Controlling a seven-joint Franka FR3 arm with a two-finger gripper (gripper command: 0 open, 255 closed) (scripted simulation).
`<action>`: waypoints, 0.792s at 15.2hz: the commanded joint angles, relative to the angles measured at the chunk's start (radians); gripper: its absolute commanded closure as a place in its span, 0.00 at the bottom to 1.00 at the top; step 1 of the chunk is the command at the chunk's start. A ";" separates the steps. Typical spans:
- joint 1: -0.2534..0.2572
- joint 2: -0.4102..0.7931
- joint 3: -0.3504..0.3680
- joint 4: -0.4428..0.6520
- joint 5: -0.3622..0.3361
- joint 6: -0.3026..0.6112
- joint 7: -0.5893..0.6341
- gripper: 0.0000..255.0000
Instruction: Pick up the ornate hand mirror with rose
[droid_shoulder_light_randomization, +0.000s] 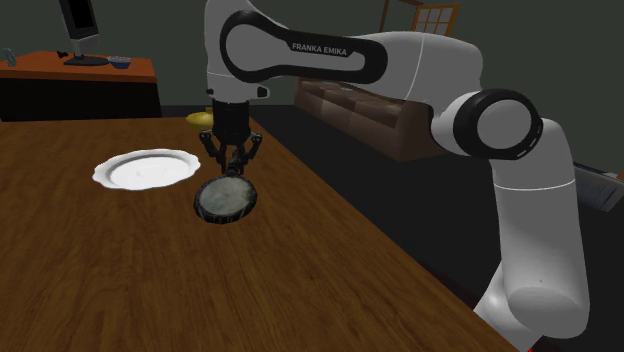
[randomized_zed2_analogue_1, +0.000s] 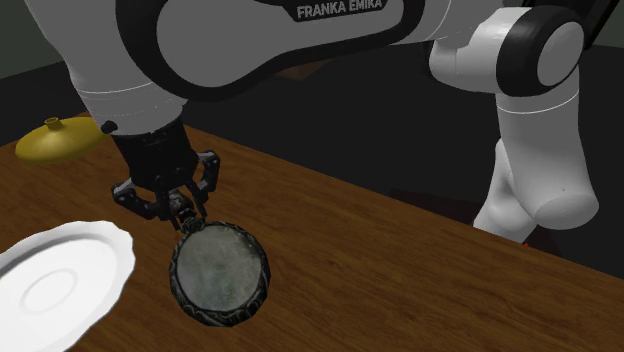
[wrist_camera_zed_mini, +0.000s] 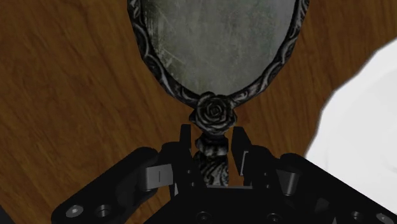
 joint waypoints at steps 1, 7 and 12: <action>-0.001 -0.001 0.000 -0.003 0.000 0.002 0.000 1.00; -0.001 -0.002 0.000 -0.004 0.001 0.002 0.000 1.00; 0.023 0.024 -0.002 0.092 -0.011 -0.068 -0.001 1.00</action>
